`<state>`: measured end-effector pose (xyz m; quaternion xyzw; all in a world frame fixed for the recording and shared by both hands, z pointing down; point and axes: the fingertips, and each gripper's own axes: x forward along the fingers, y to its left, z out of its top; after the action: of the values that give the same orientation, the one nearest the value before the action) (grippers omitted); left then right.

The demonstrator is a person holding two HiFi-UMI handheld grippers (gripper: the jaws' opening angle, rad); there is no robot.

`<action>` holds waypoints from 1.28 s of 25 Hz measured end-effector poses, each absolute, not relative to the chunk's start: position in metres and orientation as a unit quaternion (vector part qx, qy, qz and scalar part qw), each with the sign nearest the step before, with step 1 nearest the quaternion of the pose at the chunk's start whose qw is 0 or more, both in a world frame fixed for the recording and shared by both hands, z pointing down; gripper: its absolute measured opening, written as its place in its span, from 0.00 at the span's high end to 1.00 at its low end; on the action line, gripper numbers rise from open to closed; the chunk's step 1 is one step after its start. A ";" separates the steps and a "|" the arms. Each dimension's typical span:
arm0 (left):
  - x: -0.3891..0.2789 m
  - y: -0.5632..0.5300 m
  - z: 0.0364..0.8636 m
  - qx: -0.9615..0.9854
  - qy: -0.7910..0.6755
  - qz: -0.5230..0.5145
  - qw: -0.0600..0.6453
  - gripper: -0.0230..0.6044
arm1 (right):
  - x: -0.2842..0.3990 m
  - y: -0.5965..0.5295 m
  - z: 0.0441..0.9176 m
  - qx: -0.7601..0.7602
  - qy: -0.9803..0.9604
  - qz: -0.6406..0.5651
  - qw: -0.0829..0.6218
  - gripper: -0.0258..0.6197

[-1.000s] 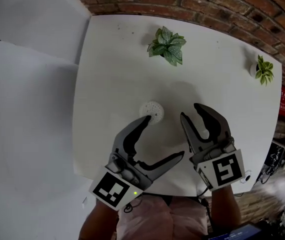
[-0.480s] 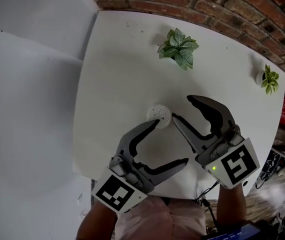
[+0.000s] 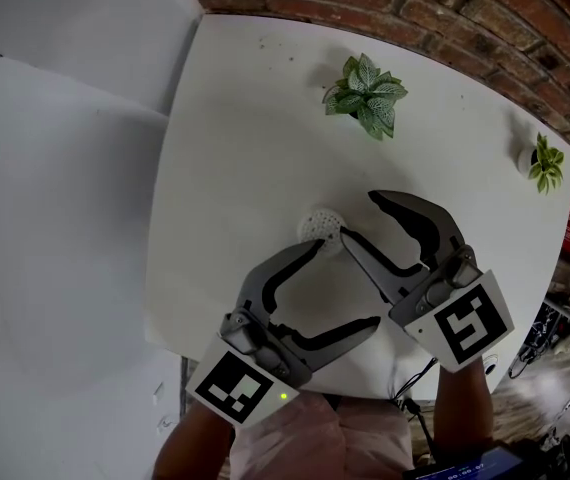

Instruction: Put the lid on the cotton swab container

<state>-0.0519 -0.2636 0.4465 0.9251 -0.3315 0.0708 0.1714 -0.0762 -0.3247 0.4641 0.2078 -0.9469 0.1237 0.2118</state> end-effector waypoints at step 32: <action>-0.081 -0.204 0.214 0.769 -0.637 -0.040 -0.028 0.96 | 0.026 -0.232 0.247 0.410 -0.911 -0.035 0.035 0.95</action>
<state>-0.0810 -0.2045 0.2140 0.7695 -0.6368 -0.0403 -0.0280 0.0264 -0.2318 0.2471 0.4098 -0.9108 -0.0354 0.0346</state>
